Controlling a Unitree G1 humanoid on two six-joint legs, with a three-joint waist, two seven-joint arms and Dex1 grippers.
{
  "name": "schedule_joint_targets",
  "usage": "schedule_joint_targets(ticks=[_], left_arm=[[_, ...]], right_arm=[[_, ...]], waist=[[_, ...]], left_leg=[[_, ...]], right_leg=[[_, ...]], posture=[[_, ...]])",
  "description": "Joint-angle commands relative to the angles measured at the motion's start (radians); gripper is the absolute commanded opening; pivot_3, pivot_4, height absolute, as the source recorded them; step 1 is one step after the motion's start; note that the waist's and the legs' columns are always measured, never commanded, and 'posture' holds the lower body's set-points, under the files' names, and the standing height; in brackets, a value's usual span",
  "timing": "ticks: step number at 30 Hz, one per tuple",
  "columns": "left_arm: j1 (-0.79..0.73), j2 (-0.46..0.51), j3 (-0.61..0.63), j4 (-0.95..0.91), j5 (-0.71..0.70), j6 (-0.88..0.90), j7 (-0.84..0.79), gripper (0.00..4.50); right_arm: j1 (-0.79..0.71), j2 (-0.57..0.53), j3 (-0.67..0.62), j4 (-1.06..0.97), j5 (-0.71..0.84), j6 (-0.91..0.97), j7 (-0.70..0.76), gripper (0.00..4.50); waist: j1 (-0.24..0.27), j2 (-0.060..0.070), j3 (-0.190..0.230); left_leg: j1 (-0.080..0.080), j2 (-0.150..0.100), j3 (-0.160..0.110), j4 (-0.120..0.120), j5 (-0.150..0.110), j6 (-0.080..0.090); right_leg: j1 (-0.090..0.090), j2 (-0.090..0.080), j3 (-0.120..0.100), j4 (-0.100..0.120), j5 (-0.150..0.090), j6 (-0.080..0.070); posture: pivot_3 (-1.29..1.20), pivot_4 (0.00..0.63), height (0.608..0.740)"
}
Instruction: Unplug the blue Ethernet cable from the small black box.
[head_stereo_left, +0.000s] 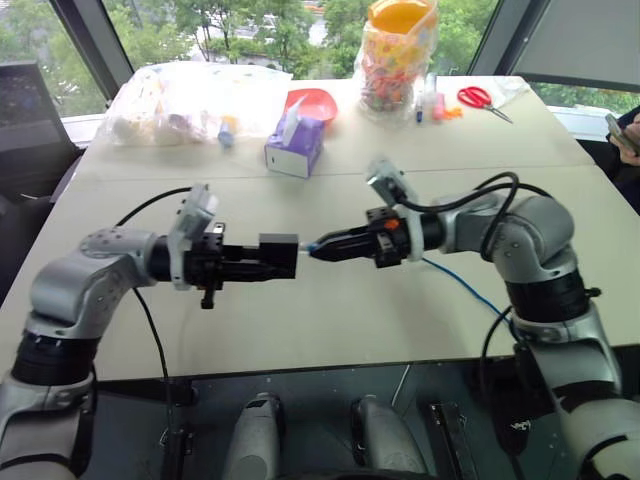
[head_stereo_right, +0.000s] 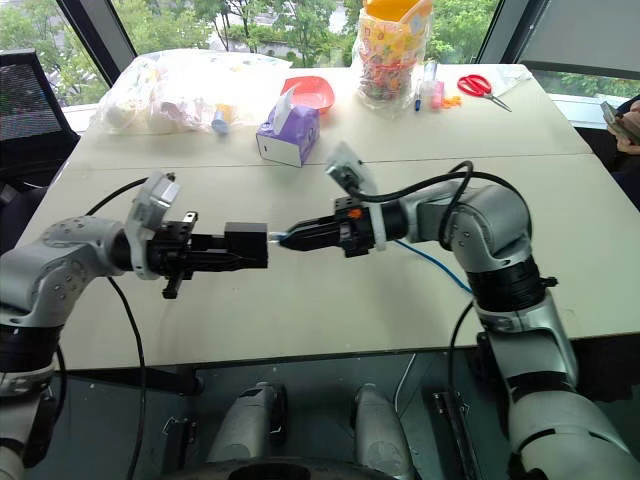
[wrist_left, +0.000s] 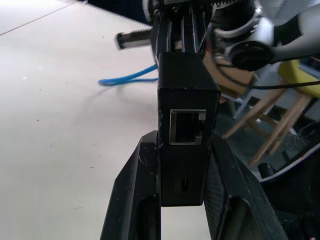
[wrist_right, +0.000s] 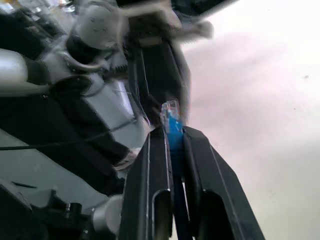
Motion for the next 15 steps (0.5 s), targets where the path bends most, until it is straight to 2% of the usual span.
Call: schedule_joint_targets(ticks=[1,5,9,15], left_arm=[[0.019,0.02,0.057,-0.036,-0.029,-0.012,-0.007,0.49],[0.046,0.023,0.074,-0.05,-0.032,-0.013,0.003,0.49],[0.056,0.008,0.067,-0.043,-0.007,-0.044,0.028,0.49],[0.027,-0.196,-0.026,0.044,0.207,-0.276,0.233,0.49]], right_arm=[[-0.004,-0.032,-0.024,0.057,-0.035,-0.05,0.031,0.03],[-0.005,-0.058,-0.022,0.115,-0.073,-0.086,0.06,0.03],[-0.009,-0.037,-0.04,0.159,-0.118,-0.148,0.031,0.03],[-0.087,0.155,-0.024,0.509,-0.436,-0.514,-0.376,0.03]], waist=[[-0.002,0.0,0.0],[-0.006,0.0,0.0],[-0.004,0.0,0.0],[-0.002,0.0,0.0]], left_leg=[[0.0,0.0,0.0,0.0,0.0,0.0],[0.0,0.0,0.0,-0.001,0.0,0.0],[0.0,0.0,0.0,-0.001,0.0,0.0],[0.001,0.0,0.0,0.002,0.0,0.0]], right_leg=[[0.0,0.0,0.0,0.0,0.0,0.0],[0.0,0.0,0.0,0.0,0.0,0.0],[-0.001,0.0,0.0,0.0,0.0,0.0],[0.001,0.001,0.0,0.0,0.001,0.0]], posture=[[0.0,0.15,0.735],[0.0,0.15,0.735],[0.0,0.15,0.735],[0.0,0.15,0.735]])
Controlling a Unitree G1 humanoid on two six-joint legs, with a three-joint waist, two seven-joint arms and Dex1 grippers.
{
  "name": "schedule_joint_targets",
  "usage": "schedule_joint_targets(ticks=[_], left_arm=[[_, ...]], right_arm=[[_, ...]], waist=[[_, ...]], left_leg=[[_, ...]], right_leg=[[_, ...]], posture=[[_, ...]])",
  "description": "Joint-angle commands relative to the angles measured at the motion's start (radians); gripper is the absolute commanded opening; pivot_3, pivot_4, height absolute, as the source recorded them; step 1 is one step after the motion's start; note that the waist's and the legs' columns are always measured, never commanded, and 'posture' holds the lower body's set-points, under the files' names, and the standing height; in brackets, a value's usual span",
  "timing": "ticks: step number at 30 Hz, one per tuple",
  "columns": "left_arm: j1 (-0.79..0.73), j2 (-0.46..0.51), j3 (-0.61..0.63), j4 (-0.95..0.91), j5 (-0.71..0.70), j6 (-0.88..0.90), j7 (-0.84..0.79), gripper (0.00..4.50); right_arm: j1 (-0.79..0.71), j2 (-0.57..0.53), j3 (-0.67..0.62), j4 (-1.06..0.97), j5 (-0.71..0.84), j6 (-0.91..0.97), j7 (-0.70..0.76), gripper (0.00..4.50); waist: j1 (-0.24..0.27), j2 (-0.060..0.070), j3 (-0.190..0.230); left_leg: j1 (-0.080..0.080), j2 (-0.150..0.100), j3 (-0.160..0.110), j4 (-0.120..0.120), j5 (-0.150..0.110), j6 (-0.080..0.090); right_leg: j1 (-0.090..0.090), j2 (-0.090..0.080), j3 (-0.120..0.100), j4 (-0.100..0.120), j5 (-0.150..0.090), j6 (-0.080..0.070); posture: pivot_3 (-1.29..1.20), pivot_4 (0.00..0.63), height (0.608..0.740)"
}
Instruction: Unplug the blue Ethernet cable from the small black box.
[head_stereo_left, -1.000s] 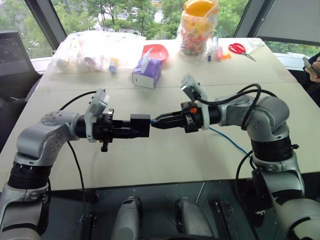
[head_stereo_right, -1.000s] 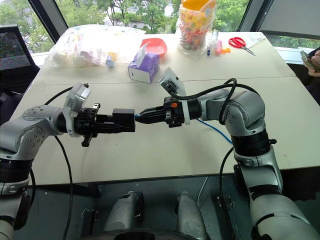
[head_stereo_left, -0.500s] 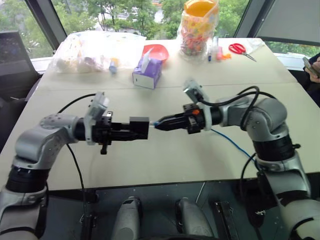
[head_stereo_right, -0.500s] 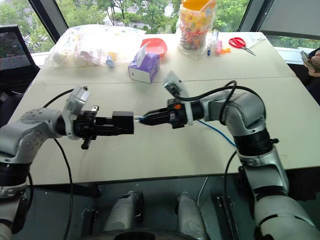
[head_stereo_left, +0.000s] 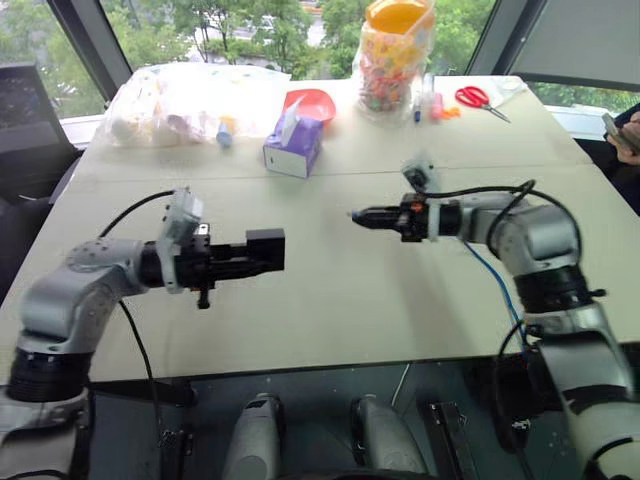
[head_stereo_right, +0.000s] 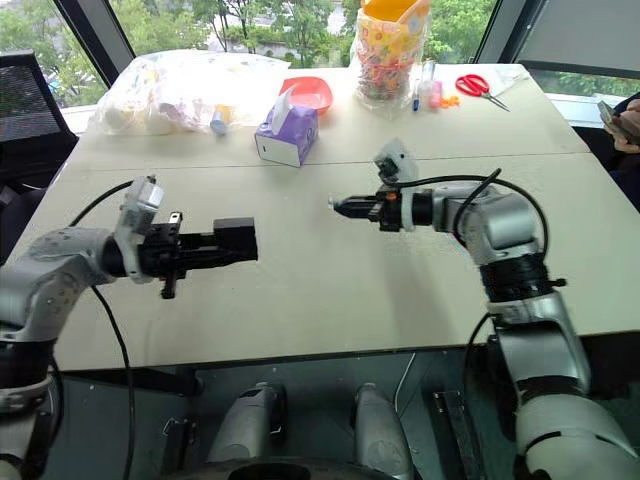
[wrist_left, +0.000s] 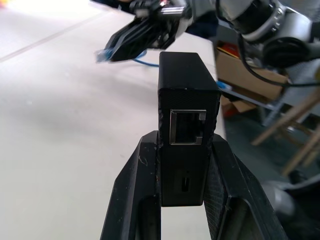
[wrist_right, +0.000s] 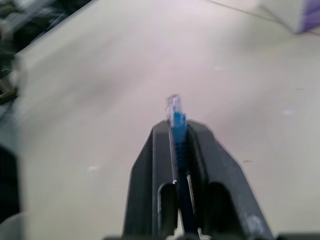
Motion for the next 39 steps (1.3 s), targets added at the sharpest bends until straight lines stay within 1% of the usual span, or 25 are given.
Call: schedule_joint_targets(ticks=[1,3,4,6,8,10,11,13,16,18,22,24,27,29,30,31,34,39], left_arm=[[-0.021,-0.068,-0.042,0.042,0.127,-0.161,0.086,0.49],[-0.037,-0.119,-0.064,0.085,0.185,-0.23,0.134,0.49],[-0.042,-0.133,-0.068,0.098,0.198,-0.244,0.145,0.49],[-0.052,-0.166,-0.079,0.138,0.23,-0.287,0.165,0.49],[-0.067,-0.216,-0.108,0.217,0.302,-0.394,0.206,0.49],[-0.077,-0.258,-0.121,0.28,0.346,-0.454,0.241,0.49],[-0.08,-0.275,-0.123,0.307,0.358,-0.472,0.253,0.49],[-0.087,-0.298,-0.13,0.352,0.385,-0.51,0.272,0.49],[-0.111,-0.359,-0.159,0.505,0.471,-0.626,0.343,0.49],[-0.122,-0.382,-0.166,0.581,0.502,-0.685,0.364,0.49],[-0.139,-0.413,-0.15,0.699,0.498,-0.75,0.364,0.49],[-0.141,-0.418,-0.144,0.729,0.493,-0.766,0.358,1.52],[-0.138,-0.416,-0.14,0.747,0.488,-0.774,0.343,2.64],[-0.133,-0.412,-0.137,0.745,0.488,-0.775,0.339,3.52],[-0.128,-0.406,-0.134,0.739,0.487,-0.771,0.338,4.05],[-0.121,-0.399,-0.127,0.729,0.482,-0.76,0.338,4.42],[-0.094,-0.371,-0.115,0.675,0.464,-0.716,0.325,4.46],[-0.019,-0.328,-0.088,0.506,0.406,-0.592,0.318,4.46]], right_arm=[[-0.076,0.057,-0.02,0.192,-0.146,-0.166,-0.2,0.03],[-0.114,0.086,-0.042,0.304,-0.191,-0.226,-0.283,0.86],[-0.126,0.094,-0.049,0.338,-0.203,-0.247,-0.3,1.22],[-0.141,0.11,-0.069,0.377,-0.216,-0.279,-0.336,2.27],[-0.13,0.108,-0.094,0.349,-0.228,-0.297,-0.382,3.3],[-0.098,0.099,-0.112,0.273,-0.228,-0.266,-0.395,4.35],[-0.076,0.094,-0.123,0.224,-0.219,-0.243,-0.392,4.44],[-0.039,0.091,-0.142,0.138,-0.204,-0.198,-0.391,4.44],[0.096,0.079,-0.183,-0.134,-0.155,-0.055,-0.405,4.44],[0.173,0.084,-0.194,-0.288,-0.131,0.022,-0.415,4.44],[0.3,0.107,-0.206,-0.541,-0.081,0.154,-0.451,4.44],[0.342,0.116,-0.212,-0.624,-0.063,0.201,-0.47,4.5],[0.389,0.124,-0.219,-0.707,-0.042,0.252,-0.489,4.5],[0.405,0.126,-0.225,-0.737,-0.031,0.275,-0.497,4.5],[0.414,0.123,-0.226,-0.75,-0.027,0.283,-0.498,4.5],[0.423,0.117,-0.224,-0.762,-0.025,0.288,-0.497,4.5],[0.447,0.098,-0.221,-0.792,-0.016,0.3,-0.486,4.5],[0.486,0.058,-0.216,-0.838,0.01,0.299,-0.444,4.5]], waist=[[0.002,0.0,0.0],[0.003,0.0,0.0],[0.004,0.0,0.0],[0.003,0.0,0.0],[0.003,0.001,0.0],[0.002,0.001,0.0],[0.002,0.001,0.0],[0.002,0.001,0.0],[0.007,0.001,0.0],[0.007,0.001,0.0],[0.004,0.001,0.0],[0.003,0.001,0.0],[0.003,0.001,-0.001],[0.003,0.001,-0.001],[0.003,0.001,-0.001],[0.003,0.001,-0.001],[-0.001,0.001,-0.001],[-0.003,0.001,-0.001]], left_leg=[[-0.001,0.0,0.0,0.001,0.0,0.0],[-0.003,0.0,0.0,0.002,0.0,0.0],[-0.004,0.0,0.0,0.002,0.0,0.0],[-0.005,0.0,0.0,0.002,0.0,0.001],[-0.005,0.0,0.0,0.001,-0.001,0.001],[-0.005,0.0,0.0,0.001,-0.001,0.001],[-0.005,0.0,0.0,0.001,-0.001,0.001],[-0.005,0.0,0.0,0.001,-0.001,0.002],[-0.005,0.0,0.0,0.001,-0.001,0.002],[-0.005,0.0,-0.001,0.001,-0.001,0.002],[-0.005,0.0,0.0,0.002,-0.001,0.002],[-0.004,0.0,-0.001,0.002,-0.001,0.002],[-0.001,0.0,-0.001,0.003,-0.001,0.002],[-0.001,0.0,-0.001,0.003,-0.001,0.002],[-0.001,0.0,-0.001,0.003,-0.001,0.002],[-0.001,0.0,-0.001,0.003,-0.001,0.002],[-0.001,0.0,-0.001,0.002,-0.001,0.002],[0.0,0.0,-0.001,0.001,-0.001,0.002]], right_leg=[[0.0,0.0,0.0,0.0,0.0,0.0],[-0.001,0.0,0.0,0.0,0.0,0.0],[-0.002,0.0,0.0,0.0,0.0,0.0],[-0.002,0.0,0.0,0.0,0.002,0.003],[-0.002,0.0,0.0,0.0,0.002,0.003],[-0.002,0.0,0.0,0.0,0.002,0.004],[-0.002,0.0,0.0,0.0,0.002,0.004],[-0.002,0.0,0.0,0.0,0.002,0.004],[-0.002,0.0,0.0,0.0,0.003,0.005],[-0.002,0.0,0.0,0.0,0.003,0.005],[-0.002,0.0,0.0,0.0,0.003,0.005],[-0.002,0.0,0.0,0.0,0.002,0.004],[0.001,0.0,0.0,0.0,0.001,0.002],[0.002,0.0,0.0,0.0,0.001,0.002],[0.002,0.0,0.0,0.0,0.001,0.002],[0.002,0.0,0.0,0.0,0.001,0.002],[0.002,0.0,0.0,0.0,0.001,0.002],[0.001,0.0,0.0,0.0,0.001,0.002]], posture=[[0.0,0.15,0.735],[0.0,0.15,0.735],[0.0,0.15,0.735],[0.0,0.15,0.735],[0.0,0.15,0.735],[0.0,0.15,0.735],[0.0,0.15,0.735],[0.0,0.15,0.735],[0.0,0.15,0.735],[0.0,0.15,0.735],[0.0,0.15,0.735],[0.0,0.15,0.735],[0.0,0.15,0.735],[0.0,0.15,0.735],[0.0,0.15,0.735],[0.0,0.15,0.735],[0.0,0.15,0.735],[0.0,0.15,0.735]])
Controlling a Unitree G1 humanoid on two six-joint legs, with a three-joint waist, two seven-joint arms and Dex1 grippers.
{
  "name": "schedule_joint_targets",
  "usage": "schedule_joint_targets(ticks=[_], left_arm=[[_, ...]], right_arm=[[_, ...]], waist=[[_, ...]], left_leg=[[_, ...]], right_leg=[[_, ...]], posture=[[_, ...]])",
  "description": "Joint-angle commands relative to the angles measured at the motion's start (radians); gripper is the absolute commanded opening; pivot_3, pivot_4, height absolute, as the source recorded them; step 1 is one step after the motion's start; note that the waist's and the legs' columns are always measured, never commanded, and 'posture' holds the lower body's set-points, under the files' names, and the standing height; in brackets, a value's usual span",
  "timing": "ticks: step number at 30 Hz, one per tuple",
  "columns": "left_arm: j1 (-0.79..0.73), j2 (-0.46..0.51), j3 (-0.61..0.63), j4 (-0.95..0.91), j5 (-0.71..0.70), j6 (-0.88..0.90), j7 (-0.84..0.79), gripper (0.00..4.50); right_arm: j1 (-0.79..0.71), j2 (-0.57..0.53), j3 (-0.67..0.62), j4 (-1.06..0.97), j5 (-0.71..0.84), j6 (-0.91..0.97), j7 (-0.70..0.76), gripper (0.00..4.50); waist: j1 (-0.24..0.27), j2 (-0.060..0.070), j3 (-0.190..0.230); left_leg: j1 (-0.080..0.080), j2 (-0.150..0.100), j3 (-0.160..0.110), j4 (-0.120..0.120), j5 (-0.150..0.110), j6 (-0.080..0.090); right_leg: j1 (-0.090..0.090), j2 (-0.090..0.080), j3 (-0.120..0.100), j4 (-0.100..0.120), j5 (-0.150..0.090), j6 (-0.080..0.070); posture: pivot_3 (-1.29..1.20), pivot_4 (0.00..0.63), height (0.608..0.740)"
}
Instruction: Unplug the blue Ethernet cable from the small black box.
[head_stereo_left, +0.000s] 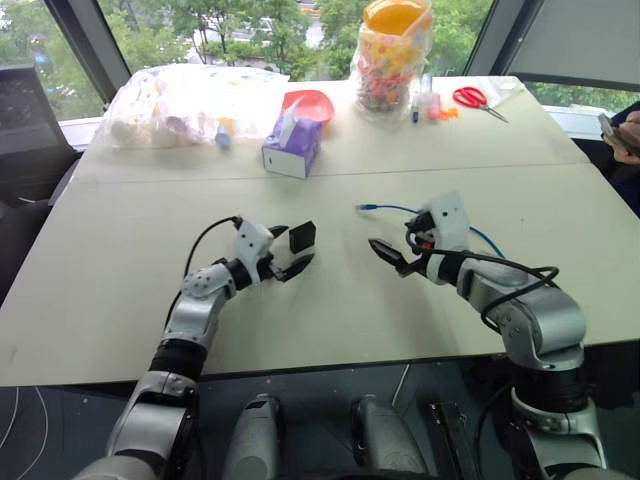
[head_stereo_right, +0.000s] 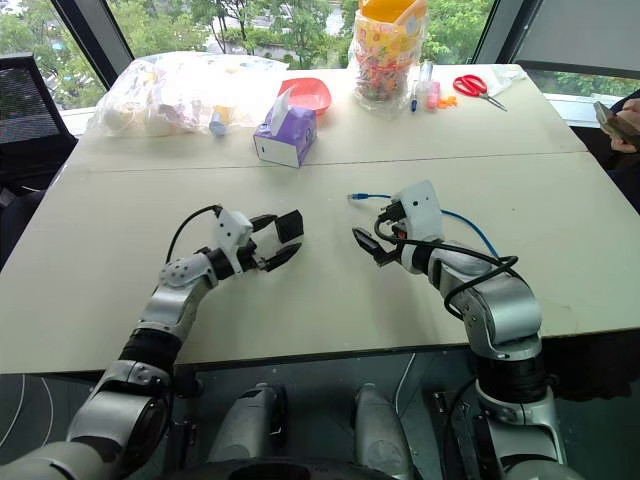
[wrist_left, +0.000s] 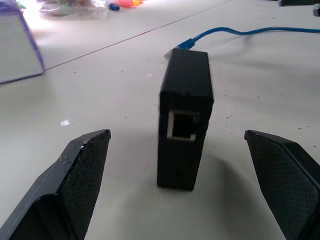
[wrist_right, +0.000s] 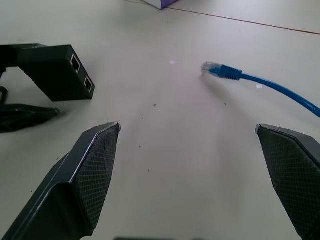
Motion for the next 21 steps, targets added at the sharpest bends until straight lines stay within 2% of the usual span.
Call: schedule_joint_targets(ticks=[1,5,10,21], left_arm=[[0.058,0.038,0.037,-0.147,-0.048,0.1,-0.001,4.46],[0.149,0.102,0.089,-0.368,-0.134,0.253,0.001,4.46],[0.212,0.154,0.137,-0.541,-0.206,0.394,0.023,4.46],[0.265,0.184,0.186,-0.72,-0.298,0.548,0.081,4.46]], right_arm=[[0.016,-0.031,-0.02,-0.079,0.038,-0.008,0.04,4.5],[0.041,-0.077,-0.036,-0.119,0.084,-0.011,0.1,4.5],[0.05,-0.104,-0.044,-0.133,0.122,-0.014,0.132,4.5],[0.059,-0.168,-0.049,-0.123,0.177,-0.021,0.195,4.5]], waist=[[0.001,0.0,0.0],[0.002,0.0,0.0],[0.006,0.0,0.0],[0.005,-0.001,0.001]], left_leg=[[0.0,0.0,0.0,0.0,0.0,0.0],[-0.001,0.0,0.0,0.0,0.0,0.0],[0.0,0.0,0.0,0.001,0.0,0.0],[-0.001,0.0,0.001,0.001,0.0,0.0]], right_leg=[[0.0,0.0,0.0,0.0,0.0,0.0],[0.0,0.0,0.0,-0.001,0.0,0.0],[0.001,-0.001,0.0,-0.001,0.0,-0.001],[0.0,-0.002,0.0,-0.002,0.0,-0.001]], posture=[[0.0,0.15,0.735],[0.0,0.15,0.735],[0.0,0.15,0.735],[0.0,0.15,0.735]])
